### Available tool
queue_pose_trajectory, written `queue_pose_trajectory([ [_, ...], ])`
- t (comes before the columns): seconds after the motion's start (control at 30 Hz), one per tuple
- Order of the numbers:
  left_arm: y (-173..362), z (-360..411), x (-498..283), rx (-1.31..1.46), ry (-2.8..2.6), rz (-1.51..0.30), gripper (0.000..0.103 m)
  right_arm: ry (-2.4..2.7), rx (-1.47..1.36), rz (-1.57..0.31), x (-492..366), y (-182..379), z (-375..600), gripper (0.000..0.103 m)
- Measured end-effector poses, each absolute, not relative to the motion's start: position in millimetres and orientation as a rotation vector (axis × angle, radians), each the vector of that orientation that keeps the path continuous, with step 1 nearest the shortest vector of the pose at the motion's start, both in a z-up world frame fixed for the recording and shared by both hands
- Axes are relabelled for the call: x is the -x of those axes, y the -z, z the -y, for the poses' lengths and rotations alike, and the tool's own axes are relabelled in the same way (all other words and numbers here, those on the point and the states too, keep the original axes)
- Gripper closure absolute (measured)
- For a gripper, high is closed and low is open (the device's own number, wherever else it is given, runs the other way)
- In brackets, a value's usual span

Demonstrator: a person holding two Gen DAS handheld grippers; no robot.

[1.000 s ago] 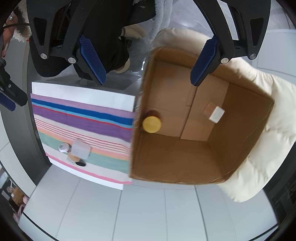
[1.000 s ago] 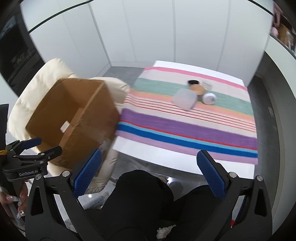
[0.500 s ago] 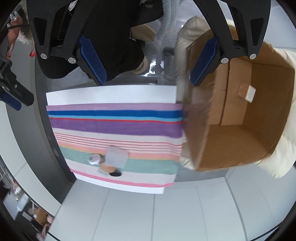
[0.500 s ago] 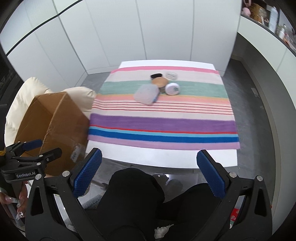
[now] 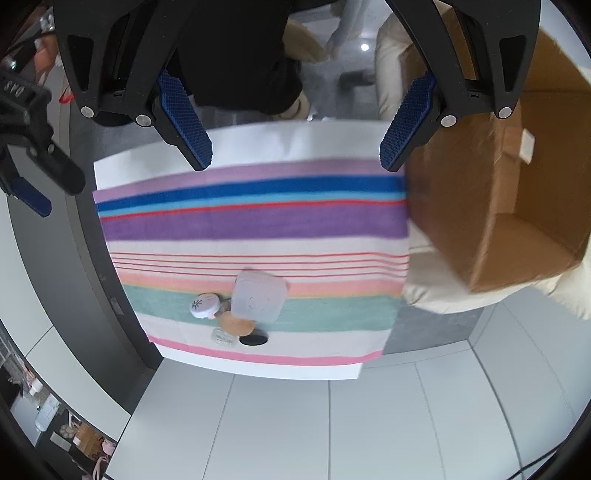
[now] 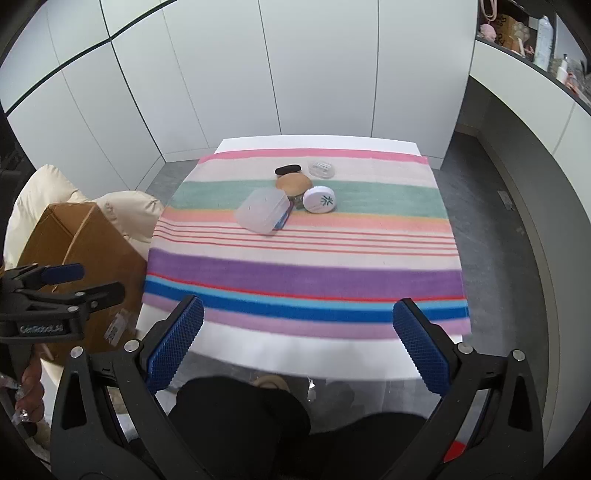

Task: Organize objects
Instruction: 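Grasp the clear plastic container with the left tool while the right tool grasps the white compact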

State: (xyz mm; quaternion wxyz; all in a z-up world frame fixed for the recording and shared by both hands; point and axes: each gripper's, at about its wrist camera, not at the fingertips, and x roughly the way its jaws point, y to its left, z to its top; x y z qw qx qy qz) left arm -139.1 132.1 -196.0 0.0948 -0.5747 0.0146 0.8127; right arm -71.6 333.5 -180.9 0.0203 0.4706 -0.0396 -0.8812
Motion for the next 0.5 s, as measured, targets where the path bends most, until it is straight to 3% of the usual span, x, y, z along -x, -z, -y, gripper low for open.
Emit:
queue_pose_trajectory([
  [0.5, 307.8, -193.6, 275.9, 1.769, -2.225, -0.010, 0.010, 2.723, -1.546, 0.070, 206.7, 279.6, -363.3, 0.000],
])
